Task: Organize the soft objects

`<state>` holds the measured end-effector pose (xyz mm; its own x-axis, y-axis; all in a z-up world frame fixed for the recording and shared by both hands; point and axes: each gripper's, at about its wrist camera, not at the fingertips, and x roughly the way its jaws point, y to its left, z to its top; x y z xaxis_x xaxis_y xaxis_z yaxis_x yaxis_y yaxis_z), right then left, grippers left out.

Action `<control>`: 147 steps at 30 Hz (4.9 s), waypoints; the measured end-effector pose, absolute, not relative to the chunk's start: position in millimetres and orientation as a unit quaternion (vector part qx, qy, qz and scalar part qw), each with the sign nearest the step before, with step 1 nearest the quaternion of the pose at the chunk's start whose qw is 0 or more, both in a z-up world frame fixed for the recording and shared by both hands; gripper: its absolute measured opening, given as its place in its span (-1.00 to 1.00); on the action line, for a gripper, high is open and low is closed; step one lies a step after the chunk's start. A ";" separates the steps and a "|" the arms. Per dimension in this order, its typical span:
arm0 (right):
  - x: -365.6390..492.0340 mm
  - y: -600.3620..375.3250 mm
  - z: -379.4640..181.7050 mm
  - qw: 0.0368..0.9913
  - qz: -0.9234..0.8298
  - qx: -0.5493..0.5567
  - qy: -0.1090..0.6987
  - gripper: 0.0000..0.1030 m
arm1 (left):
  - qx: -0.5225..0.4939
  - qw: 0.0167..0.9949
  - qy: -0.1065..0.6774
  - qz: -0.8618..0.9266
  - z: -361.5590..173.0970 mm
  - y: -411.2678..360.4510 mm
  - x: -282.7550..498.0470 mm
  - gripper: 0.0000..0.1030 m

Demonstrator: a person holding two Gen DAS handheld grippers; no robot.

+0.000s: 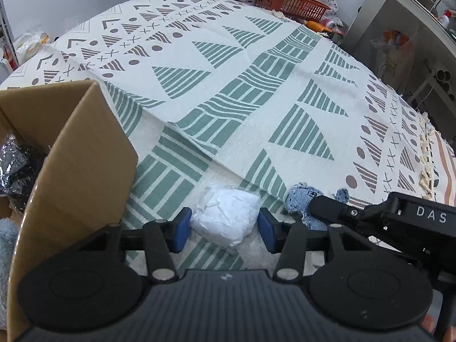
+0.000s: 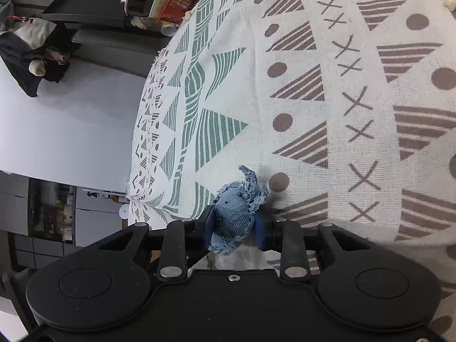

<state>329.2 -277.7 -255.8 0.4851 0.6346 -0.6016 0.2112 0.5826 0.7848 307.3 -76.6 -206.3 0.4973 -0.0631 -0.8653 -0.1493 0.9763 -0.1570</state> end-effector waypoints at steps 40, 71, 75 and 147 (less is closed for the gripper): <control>234.0 -227.4 -108.4 0.868 0.140 0.307 0.364 -0.53 | -0.152 0.909 0.388 -0.018 -68.2 -3.4 207.4 -0.05; 213.5 -108.2 -63.6 0.895 0.140 0.209 0.369 -0.53 | -0.235 0.905 0.347 -0.066 -82.7 113.0 187.0 -0.04; 217.9 -89.1 -66.4 0.896 0.142 0.187 0.378 -0.53 | -0.257 0.895 0.358 -0.064 -102.0 128.8 190.9 -0.05; 115.6 -198.1 6.9 0.930 0.064 0.132 0.338 1.00 | -0.101 0.923 0.371 0.010 6.7 21.3 76.8 0.50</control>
